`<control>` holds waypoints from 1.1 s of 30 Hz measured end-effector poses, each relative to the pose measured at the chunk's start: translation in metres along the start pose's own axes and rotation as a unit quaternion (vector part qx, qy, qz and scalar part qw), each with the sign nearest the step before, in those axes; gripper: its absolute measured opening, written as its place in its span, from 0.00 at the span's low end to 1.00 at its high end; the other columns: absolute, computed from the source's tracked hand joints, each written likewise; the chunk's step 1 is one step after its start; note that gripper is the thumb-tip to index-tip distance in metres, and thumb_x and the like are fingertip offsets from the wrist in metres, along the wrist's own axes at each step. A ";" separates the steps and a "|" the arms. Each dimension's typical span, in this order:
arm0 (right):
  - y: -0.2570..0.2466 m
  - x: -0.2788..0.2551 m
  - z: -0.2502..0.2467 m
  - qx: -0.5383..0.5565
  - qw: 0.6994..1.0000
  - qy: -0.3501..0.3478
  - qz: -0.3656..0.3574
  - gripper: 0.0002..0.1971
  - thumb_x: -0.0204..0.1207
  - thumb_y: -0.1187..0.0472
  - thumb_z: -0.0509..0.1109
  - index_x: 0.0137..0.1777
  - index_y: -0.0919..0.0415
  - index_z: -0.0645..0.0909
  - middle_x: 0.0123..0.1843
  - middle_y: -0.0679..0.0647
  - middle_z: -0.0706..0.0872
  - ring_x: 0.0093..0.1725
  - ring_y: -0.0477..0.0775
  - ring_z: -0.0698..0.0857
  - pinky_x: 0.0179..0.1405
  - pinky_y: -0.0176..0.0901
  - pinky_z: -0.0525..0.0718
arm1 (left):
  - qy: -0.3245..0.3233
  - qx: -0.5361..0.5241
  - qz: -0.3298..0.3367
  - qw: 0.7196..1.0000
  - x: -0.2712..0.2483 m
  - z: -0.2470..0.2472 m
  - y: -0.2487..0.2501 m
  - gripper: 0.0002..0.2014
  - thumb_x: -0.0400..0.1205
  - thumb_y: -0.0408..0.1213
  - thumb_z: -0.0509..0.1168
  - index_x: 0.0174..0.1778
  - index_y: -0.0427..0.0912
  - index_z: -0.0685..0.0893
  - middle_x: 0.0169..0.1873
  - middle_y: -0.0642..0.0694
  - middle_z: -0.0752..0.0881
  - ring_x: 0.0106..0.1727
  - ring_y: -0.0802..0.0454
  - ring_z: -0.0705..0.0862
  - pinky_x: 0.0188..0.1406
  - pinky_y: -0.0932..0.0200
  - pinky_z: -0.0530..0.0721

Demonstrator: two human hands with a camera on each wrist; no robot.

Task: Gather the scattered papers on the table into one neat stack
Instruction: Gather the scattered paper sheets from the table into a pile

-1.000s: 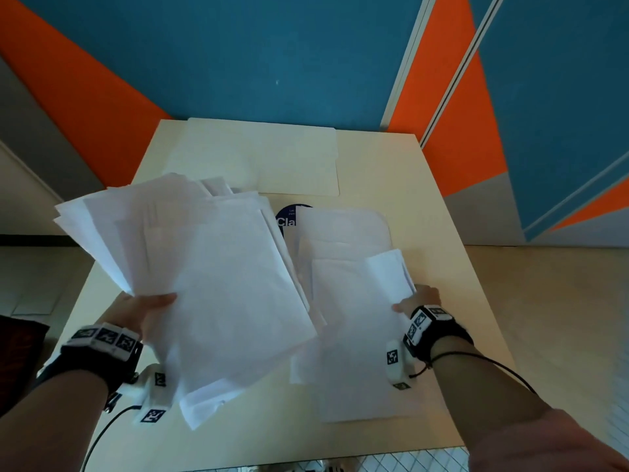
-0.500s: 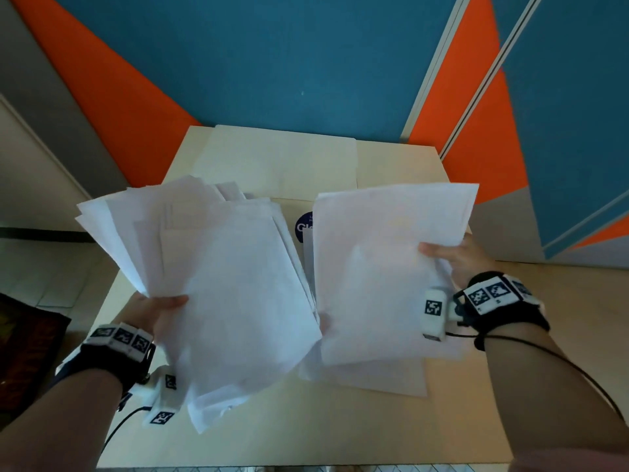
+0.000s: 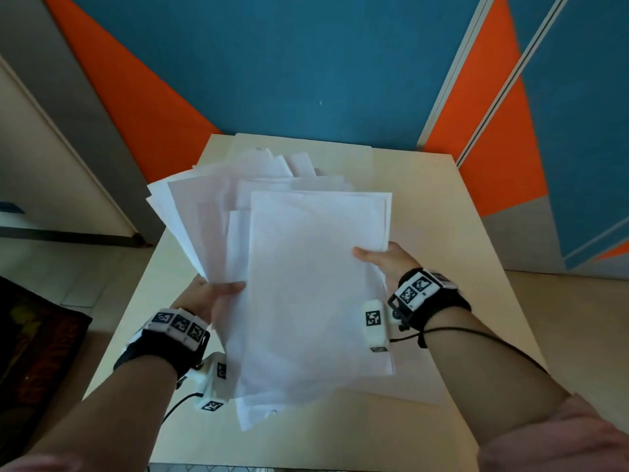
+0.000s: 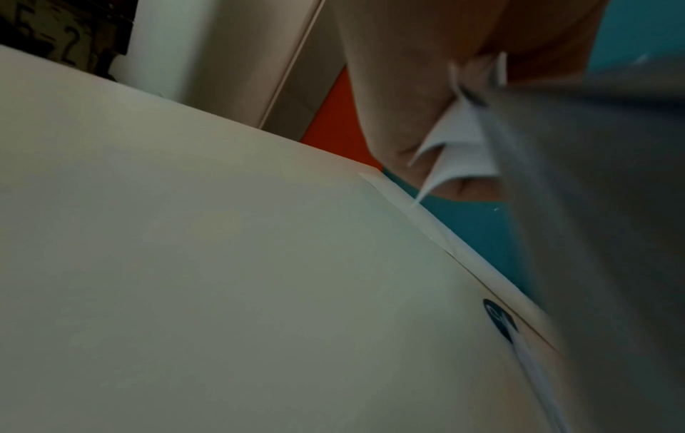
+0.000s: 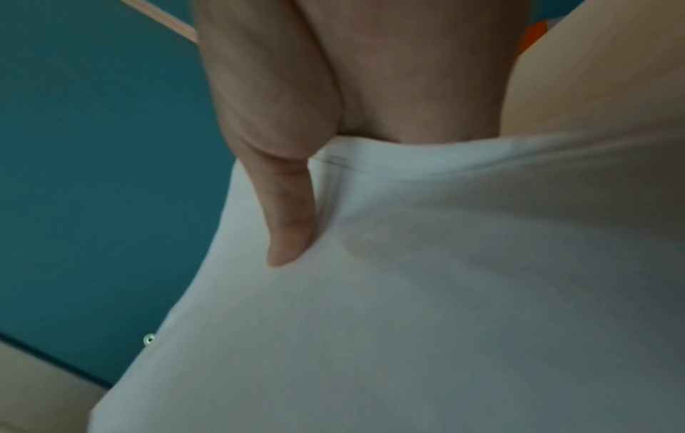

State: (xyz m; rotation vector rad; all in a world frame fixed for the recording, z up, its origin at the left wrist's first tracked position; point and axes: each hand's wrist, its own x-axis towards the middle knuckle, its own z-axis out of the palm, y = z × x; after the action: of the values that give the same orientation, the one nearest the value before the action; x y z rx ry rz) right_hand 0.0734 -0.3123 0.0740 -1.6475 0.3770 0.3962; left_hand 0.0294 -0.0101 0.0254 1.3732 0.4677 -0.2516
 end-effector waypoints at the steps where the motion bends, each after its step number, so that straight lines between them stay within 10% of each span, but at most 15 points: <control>1: 0.005 0.004 0.004 -0.009 1.000 -0.003 0.001 0.20 0.71 0.64 0.75 0.62 0.69 0.81 0.62 0.64 0.86 0.62 0.62 0.84 0.71 0.56 0.75 | -0.011 -0.002 0.003 1.000 -0.001 0.004 0.001 0.17 0.57 0.27 0.71 0.43 0.35 0.84 0.28 0.46 0.91 0.29 0.48 0.90 0.27 0.55 0.88; 7: 0.013 0.010 0.017 -0.039 0.997 0.054 -0.036 0.17 0.72 0.66 0.73 0.62 0.67 0.80 0.57 0.59 0.86 0.54 0.56 0.84 0.58 0.44 0.79 | -0.006 0.000 -0.002 1.000 0.002 0.013 0.002 0.18 0.67 0.49 0.74 0.45 0.40 0.84 0.32 0.44 0.91 0.33 0.45 0.88 0.38 0.53 0.83; 15: 0.015 0.007 0.021 -0.047 0.996 0.019 -0.070 0.21 0.77 0.53 0.67 0.69 0.57 0.74 0.61 0.51 0.82 0.58 0.51 0.81 0.59 0.44 0.78 | 0.022 0.033 -0.011 0.999 0.006 0.005 -0.007 0.20 0.52 0.29 0.78 0.39 0.31 0.85 0.28 0.43 0.91 0.28 0.47 0.90 0.31 0.53 0.89; 19: 0.034 0.019 -0.021 -0.115 0.990 0.081 -0.010 0.27 0.78 0.46 0.63 0.74 0.57 0.68 0.67 0.58 0.80 0.63 0.58 0.81 0.59 0.48 0.79 | 0.053 0.017 0.007 0.998 0.008 -0.011 -0.006 0.22 0.55 0.29 0.77 0.46 0.31 0.85 0.38 0.38 0.89 0.36 0.41 0.88 0.47 0.44 0.86; 23: 0.062 0.021 -0.066 -0.311 0.905 0.196 0.213 0.46 0.66 0.42 0.75 0.79 0.60 0.58 0.80 0.64 0.60 0.78 0.68 0.64 0.74 0.60 0.68 | 0.071 0.013 0.011 0.997 0.008 -0.026 -0.004 0.15 0.64 0.23 0.75 0.45 0.34 0.84 0.30 0.45 0.91 0.26 0.51 0.89 0.31 0.53 0.89; 27: 0.072 0.020 -0.061 -0.387 0.869 0.182 0.251 0.58 0.64 0.42 0.77 0.82 0.61 0.42 0.83 0.64 0.49 0.82 0.67 0.53 0.75 0.63 0.63 | 0.101 0.013 0.015 0.995 0.001 -0.037 -0.006 0.09 0.73 0.21 0.67 0.43 0.37 0.83 0.24 0.51 0.90 0.24 0.54 0.88 0.24 0.58 0.88; 33: 0.076 0.036 -0.047 -0.310 0.912 0.175 0.204 0.36 0.66 0.58 0.79 0.69 0.72 0.68 0.69 0.63 0.79 0.67 0.63 0.80 0.64 0.51 0.79 | 0.143 0.014 0.021 0.989 -0.012 -0.052 -0.006 0.08 0.74 0.20 0.67 0.40 0.37 0.82 0.24 0.47 0.89 0.20 0.57 0.86 0.20 0.61 0.85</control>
State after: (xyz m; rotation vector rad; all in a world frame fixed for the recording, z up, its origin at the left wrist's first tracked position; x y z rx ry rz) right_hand 0.0714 -0.3679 -0.0047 -2.2758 0.9507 0.5715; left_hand 0.0072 0.0382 0.0193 1.4512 0.6737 -0.0252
